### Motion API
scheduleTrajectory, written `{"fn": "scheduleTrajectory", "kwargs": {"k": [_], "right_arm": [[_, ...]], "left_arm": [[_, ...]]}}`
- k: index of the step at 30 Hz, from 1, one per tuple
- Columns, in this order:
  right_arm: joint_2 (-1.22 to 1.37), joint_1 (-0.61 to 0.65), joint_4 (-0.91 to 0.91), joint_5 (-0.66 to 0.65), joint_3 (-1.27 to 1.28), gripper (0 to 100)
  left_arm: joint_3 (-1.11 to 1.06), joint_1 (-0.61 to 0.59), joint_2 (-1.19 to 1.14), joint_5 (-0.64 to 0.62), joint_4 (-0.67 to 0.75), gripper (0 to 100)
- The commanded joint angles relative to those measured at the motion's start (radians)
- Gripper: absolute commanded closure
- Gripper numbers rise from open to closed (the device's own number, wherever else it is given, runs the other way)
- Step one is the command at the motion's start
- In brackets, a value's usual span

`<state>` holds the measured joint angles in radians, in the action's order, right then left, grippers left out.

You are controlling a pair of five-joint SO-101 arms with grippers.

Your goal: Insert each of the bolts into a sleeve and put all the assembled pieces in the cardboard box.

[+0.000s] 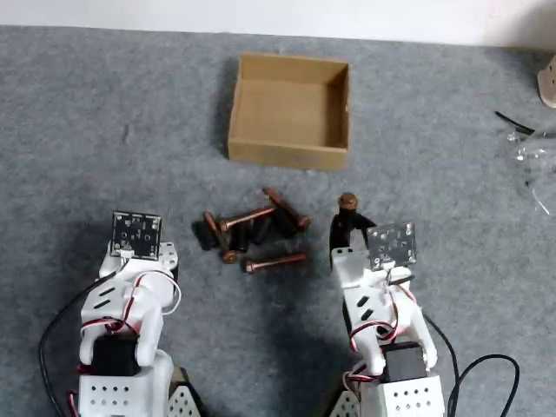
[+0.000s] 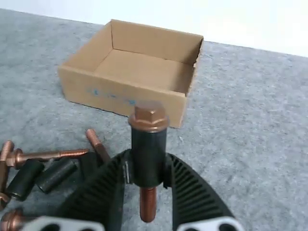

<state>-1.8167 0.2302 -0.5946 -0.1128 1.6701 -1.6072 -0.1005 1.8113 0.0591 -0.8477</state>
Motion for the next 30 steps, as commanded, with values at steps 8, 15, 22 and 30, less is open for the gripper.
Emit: {"fn": "scheduleTrajectory", "kwargs": {"k": [8,15,22,30], "right_arm": [[0.013,0.035,0.084,-0.133,-0.094,99.5],[0.403,0.035,0.148,-0.133,-0.346,99.5],[0.964,0.031,0.249,-0.133,-0.737,99.5],[1.506,0.031,0.216,-0.086,-1.218,99.5]], "left_arm": [[0.012,-0.002,0.013,-0.003,0.02,99],[0.008,-0.004,0.013,-0.003,0.02,99],[0.007,-0.004,0.013,-0.002,0.02,99],[-0.005,-0.004,0.013,-0.002,0.037,99]]}}
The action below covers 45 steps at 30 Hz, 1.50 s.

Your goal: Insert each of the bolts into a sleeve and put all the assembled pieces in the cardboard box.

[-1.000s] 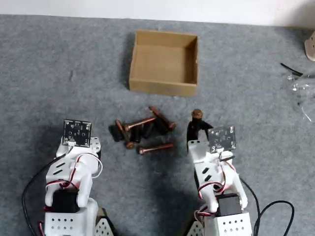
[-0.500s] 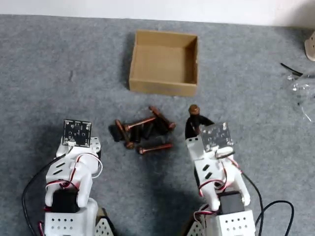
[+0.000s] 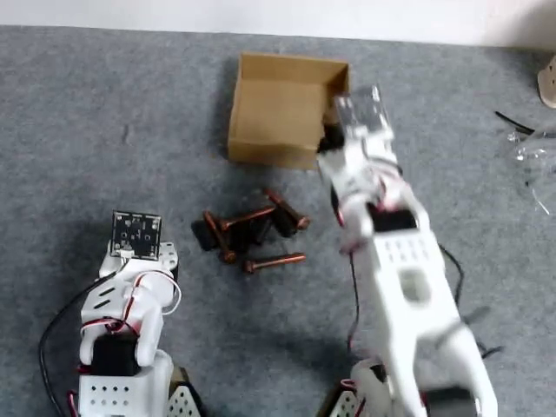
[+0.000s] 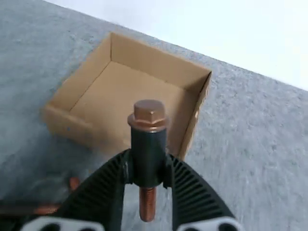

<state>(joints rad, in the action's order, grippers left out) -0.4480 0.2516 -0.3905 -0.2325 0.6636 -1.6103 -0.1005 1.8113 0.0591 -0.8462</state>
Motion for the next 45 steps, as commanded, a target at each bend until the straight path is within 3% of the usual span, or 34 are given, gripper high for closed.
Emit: {"fn": "scheduleTrajectory", "kwargs": {"k": [1,5,13,29,37,45], "right_arm": [[0.193,0.01,-0.012,0.066,-0.275,99.5],[0.381,0.008,-0.124,0.147,-0.512,99.5],[0.673,0.008,-0.254,0.152,-0.845,99.5],[1.027,-0.004,-0.271,0.155,-1.09,98.5],[1.029,-0.03,-0.317,0.155,-1.095,72.0],[1.009,-0.03,-0.41,0.155,-1.119,71.7]], "left_arm": [[-0.01,-0.004,0.013,-0.002,0.058,99],[-0.028,-0.008,0.013,-0.002,0.095,99],[-0.03,-0.008,0.013,0.0,0.095,99],[-0.031,-0.007,0.013,0.003,0.097,99],[-0.031,-0.005,0.013,0.003,0.097,99],[-0.031,-0.007,0.013,0.003,0.097,99]]}}
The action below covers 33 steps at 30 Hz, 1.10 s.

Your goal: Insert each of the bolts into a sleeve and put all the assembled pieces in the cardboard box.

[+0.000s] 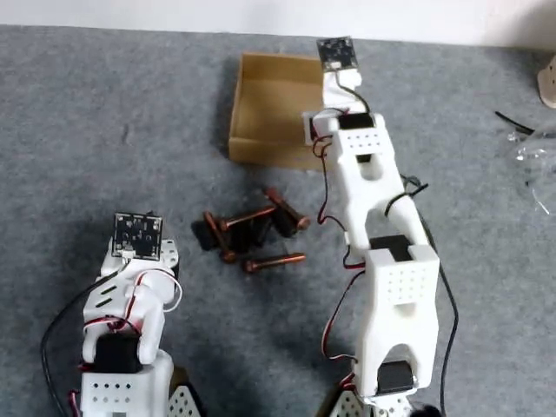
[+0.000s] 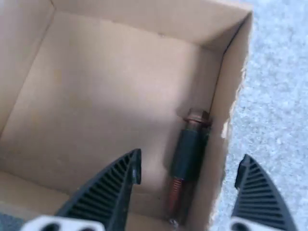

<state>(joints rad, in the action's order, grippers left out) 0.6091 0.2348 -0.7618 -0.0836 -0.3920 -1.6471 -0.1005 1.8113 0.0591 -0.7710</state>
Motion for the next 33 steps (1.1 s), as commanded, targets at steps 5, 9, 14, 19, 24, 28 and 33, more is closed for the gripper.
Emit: {"fn": "scheduleTrajectory", "kwargs": {"k": [5,9,14,19,24,28,33], "right_arm": [[-0.148,-0.01,-0.202,0.008,-0.127,71.7],[-0.266,-0.008,-0.349,0.008,-0.17,71.7],[-0.421,-0.008,-0.446,0.009,-0.163,71.7],[-0.572,-0.007,-0.549,0.126,-0.163,71.7],[-0.691,0.019,-0.69,0.133,-0.162,71.7],[-0.774,0.09,-0.817,0.133,-0.162,71.7],[-0.857,0.208,-0.92,0.133,-0.16,71.7]], "left_arm": [[0.005,-0.008,0.013,0.003,0.021,99],[0.005,-0.007,0.013,0.003,0.021,99],[0.005,-0.007,0.013,0.003,0.021,99],[0.004,-0.008,0.013,0.003,0.021,99],[0.004,-0.008,0.013,0.003,0.021,99],[-0.001,-0.008,0.013,0.003,0.023,99],[-0.001,-0.01,0.013,0.003,0.023,99]]}}
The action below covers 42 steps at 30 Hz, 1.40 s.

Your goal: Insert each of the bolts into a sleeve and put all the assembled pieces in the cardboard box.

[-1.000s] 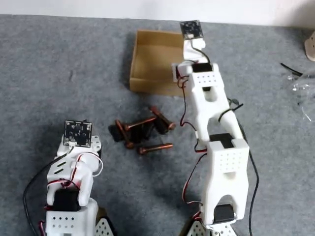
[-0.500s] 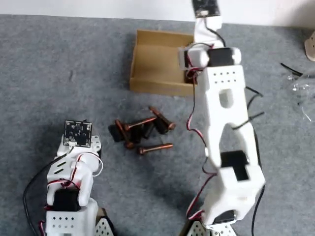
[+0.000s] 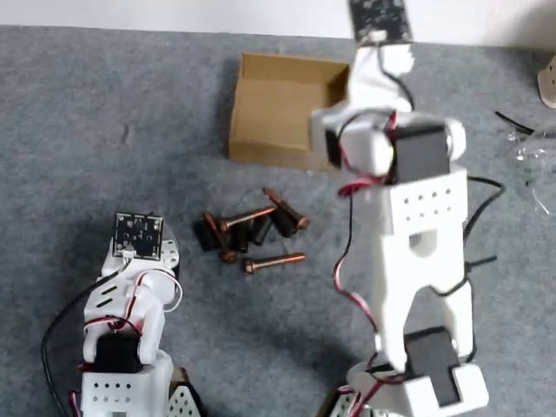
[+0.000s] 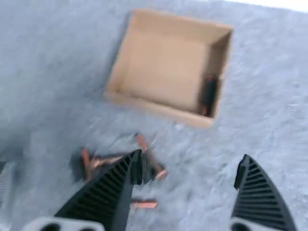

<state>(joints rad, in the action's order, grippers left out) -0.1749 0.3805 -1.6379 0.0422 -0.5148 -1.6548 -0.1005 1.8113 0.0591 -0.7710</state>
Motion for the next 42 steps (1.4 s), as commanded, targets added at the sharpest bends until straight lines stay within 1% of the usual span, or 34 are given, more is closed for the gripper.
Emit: {"fn": "scheduleTrajectory", "kwargs": {"k": [1,4,12,16,21,24,33,35,38,42], "right_arm": [[-0.082,0.076,-0.053,0.008,-0.038,71.7],[-0.101,0.088,-0.064,0.008,0.012,71.7],[-0.104,0.127,-0.087,0.008,0.32,71.7],[-0.156,0.105,-0.085,0.008,0.357,71.7],[-0.367,0.105,-0.076,0.008,0.38,71.7],[-0.522,0.104,-0.044,0.006,0.503,71.7],[-1.098,0.105,0.116,0.006,1.106,71.7],[-1.211,0.104,0.14,-0.017,1.201,71.7],[-1.319,0.104,0.145,-0.107,1.225,71.7],[-1.339,0.104,0.139,-0.135,1.233,71.7]], "left_arm": [[0.007,-0.01,0.013,0.003,0.023,99],[0.007,-0.012,0.013,0.005,0.023,99],[0.007,-0.012,0.013,0.005,0.023,99],[0.007,-0.012,0.013,0.005,0.023,99],[0.007,-0.012,0.013,0.005,0.023,99],[0.007,-0.012,0.013,0.005,0.023,99],[0.007,-0.012,0.013,0.005,0.023,99],[0.007,-0.012,0.013,0.005,0.023,99],[0.007,-0.012,0.013,0.005,0.023,99],[0.007,-0.012,0.013,0.005,0.021,99]]}}
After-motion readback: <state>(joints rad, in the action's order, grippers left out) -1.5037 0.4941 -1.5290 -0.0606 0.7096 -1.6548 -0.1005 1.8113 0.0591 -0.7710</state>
